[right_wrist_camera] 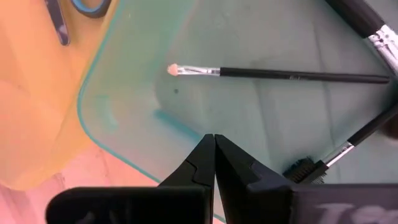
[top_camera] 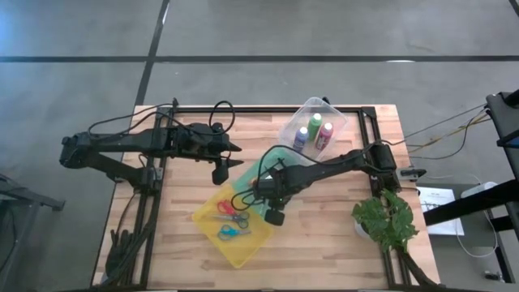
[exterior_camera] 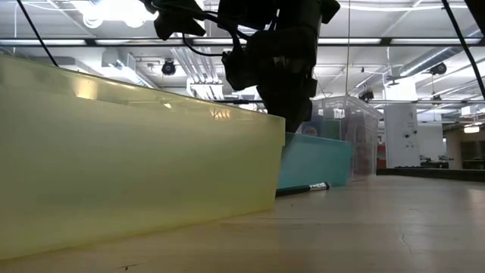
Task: Pick & Place Paint Supplies
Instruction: Adjust the green bin
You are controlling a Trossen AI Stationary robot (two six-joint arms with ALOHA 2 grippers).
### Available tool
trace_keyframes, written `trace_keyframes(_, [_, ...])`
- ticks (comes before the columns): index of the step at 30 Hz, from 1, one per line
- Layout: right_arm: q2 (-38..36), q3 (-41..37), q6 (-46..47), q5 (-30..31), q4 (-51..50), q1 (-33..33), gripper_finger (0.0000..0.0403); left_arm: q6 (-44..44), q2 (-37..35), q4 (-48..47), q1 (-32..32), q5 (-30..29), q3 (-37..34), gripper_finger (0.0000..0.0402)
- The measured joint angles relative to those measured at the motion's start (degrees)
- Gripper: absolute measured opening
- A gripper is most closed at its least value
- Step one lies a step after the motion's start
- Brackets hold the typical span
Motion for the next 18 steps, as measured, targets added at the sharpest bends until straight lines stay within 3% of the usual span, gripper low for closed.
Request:
trace_keyframes(5, [0.0, 0.0, -0.15, -1.7, -0.31, -0.04, 0.0008, 0.0, 0.0, 0.0, 0.0, 0.02, 0.0, 0.0213])
trace_keyframes(18, [-1.44, 1.22, -0.04, 3.83, -2.58, -0.03, 0.0008, 0.0, 0.02, -0.02, 0.0, 0.02, 0.0, 0.0213])
